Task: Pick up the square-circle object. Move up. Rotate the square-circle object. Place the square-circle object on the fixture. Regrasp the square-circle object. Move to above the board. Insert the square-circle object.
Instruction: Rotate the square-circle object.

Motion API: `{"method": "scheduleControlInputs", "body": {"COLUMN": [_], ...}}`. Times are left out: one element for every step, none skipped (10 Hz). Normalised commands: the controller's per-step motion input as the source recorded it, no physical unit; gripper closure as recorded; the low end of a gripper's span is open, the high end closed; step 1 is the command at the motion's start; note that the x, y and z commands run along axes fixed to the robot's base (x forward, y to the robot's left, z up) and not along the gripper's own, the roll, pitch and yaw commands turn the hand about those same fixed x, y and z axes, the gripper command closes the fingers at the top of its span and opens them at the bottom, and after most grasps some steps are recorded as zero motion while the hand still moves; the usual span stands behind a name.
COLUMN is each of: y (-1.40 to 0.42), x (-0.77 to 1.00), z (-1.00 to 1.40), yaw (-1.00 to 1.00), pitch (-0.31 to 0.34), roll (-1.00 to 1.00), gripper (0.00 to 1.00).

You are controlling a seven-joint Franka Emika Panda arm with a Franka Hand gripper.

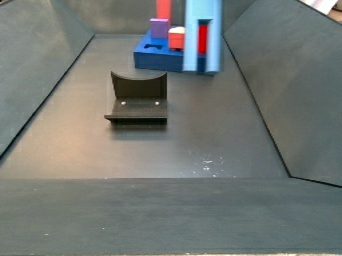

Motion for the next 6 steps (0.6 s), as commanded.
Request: {"method": "scheduleControlInputs", "body": {"y": [0.01,0.02,0.02,0.02,0.02,0.01], "x": [-0.03,-0.06,-0.03,-0.03,-0.03,-0.04], "z": [0.06,0.04,0.04,0.04,0.04,0.04], "yaw": [-0.55,-0.55,-0.54,-0.53,-0.52,-0.50], "pitch": [0.101,0.135,0.174,0.204,0.221,0.246], "roll": [-1.00,-1.00,-1.00,-1.00,-1.00,-1.00], "gripper": [1.00,1.00,1.00,1.00,1.00,1.00]}}
